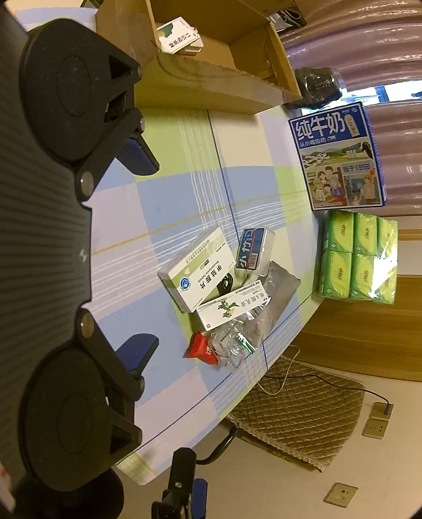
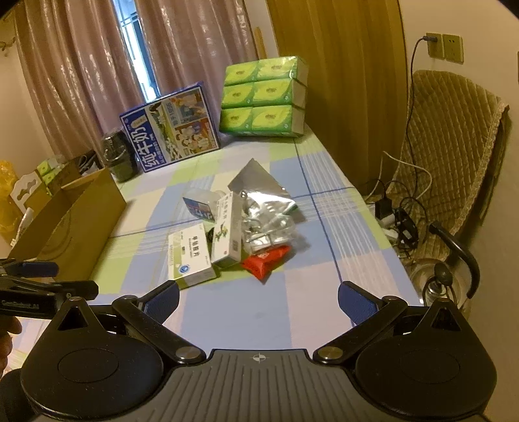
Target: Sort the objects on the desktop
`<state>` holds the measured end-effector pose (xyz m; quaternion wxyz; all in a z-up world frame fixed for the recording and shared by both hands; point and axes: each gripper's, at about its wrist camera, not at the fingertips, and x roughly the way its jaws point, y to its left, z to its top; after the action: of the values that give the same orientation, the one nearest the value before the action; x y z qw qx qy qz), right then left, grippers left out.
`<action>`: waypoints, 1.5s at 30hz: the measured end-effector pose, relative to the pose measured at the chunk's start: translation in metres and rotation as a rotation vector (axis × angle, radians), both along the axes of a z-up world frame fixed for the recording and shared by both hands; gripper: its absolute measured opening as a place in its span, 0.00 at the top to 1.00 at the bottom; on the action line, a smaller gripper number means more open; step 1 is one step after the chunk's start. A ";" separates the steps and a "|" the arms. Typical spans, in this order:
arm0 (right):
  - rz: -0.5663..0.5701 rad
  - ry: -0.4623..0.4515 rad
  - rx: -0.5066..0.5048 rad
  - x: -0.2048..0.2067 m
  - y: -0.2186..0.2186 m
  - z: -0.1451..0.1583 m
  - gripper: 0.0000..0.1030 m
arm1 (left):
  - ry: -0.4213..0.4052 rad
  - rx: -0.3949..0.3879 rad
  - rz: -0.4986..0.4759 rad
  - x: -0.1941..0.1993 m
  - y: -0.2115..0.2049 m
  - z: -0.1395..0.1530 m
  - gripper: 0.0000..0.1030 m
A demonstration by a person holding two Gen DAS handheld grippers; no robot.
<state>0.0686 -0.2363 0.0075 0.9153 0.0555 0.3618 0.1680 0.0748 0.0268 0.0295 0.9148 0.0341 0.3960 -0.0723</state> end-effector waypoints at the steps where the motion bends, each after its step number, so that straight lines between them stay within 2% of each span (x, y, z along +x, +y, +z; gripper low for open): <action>1: -0.001 0.003 0.000 0.002 0.000 -0.002 0.02 | 0.004 0.001 0.002 0.003 -0.002 -0.003 0.01; 6: 0.000 0.012 -0.003 0.017 0.003 -0.010 0.02 | 0.010 -0.002 0.002 0.019 -0.009 -0.017 0.01; 19: 0.035 0.019 -0.088 0.068 0.020 -0.040 0.02 | 0.044 0.009 0.011 0.070 -0.028 -0.062 0.01; 21: 0.040 0.020 -0.098 0.075 0.021 -0.043 0.04 | 0.047 0.000 0.016 0.078 -0.031 -0.068 0.01; 23: 0.046 0.025 -0.104 0.082 0.022 -0.048 0.11 | 0.051 -0.010 0.011 0.085 -0.035 -0.075 0.01; 26: 0.045 0.041 -0.106 0.090 0.021 -0.053 0.16 | 0.061 -0.021 0.006 0.097 -0.043 -0.086 0.01; 33: 0.043 0.044 -0.120 0.102 0.023 -0.059 0.17 | 0.057 -0.039 0.038 0.121 -0.053 -0.105 0.03; 40: 0.068 0.051 -0.126 0.105 0.033 -0.063 0.17 | 0.071 0.013 0.041 0.133 -0.051 -0.125 0.13; 41: 0.078 0.050 -0.123 0.106 0.036 -0.064 0.17 | 0.070 0.020 0.036 0.131 -0.048 -0.126 0.21; 42: 0.088 0.050 -0.119 0.106 0.039 -0.064 0.17 | 0.071 0.028 0.036 0.129 -0.044 -0.126 0.25; 45: 0.126 0.052 -0.102 0.106 0.052 -0.066 0.21 | 0.075 0.030 0.048 0.123 -0.030 -0.125 0.31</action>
<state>0.1743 -0.1842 -0.0586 0.8950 -0.0099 0.3962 0.2049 0.1983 -0.0035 -0.0956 0.9001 0.0358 0.4318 -0.0458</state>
